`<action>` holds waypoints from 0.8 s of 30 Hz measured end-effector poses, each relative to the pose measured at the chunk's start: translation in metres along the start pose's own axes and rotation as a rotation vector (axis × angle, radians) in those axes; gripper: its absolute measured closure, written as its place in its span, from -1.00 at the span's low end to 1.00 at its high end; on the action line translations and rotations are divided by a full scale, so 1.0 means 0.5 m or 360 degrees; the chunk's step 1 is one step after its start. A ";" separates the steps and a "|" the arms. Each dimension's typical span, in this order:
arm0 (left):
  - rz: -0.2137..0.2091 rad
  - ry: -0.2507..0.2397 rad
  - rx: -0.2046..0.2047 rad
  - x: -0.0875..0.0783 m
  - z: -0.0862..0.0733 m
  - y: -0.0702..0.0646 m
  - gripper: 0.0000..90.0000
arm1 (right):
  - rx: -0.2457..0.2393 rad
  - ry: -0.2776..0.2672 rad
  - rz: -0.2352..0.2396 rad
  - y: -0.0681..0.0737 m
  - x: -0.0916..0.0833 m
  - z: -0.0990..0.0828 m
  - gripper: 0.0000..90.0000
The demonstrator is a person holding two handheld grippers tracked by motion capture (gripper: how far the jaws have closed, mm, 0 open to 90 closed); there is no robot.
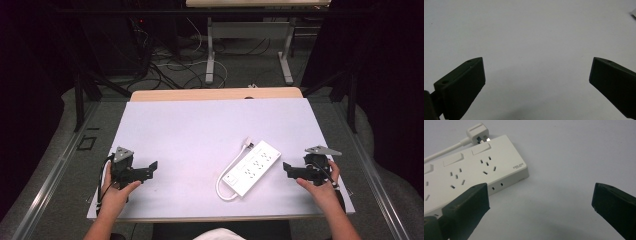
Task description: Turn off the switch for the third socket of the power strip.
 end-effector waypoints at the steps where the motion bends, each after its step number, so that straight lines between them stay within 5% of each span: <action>1: -0.0005 0.0002 0.0001 -0.001 0.001 -0.002 -1.00 | -0.0011 -0.0011 -0.0003 0.000 -0.004 0.003 -0.98; 24: -0.0075 0.0028 0.0057 0.000 0.000 -0.022 -0.99 | -0.0127 0.0030 0.0081 0.036 -0.012 0.028 -0.94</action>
Point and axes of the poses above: each handheld gripper's, and its own axes: x roughly forward along the jaws, z roughly out of its top, y roughly to its left, the point moved 1 cm from there along x, roughly forward along the jaws
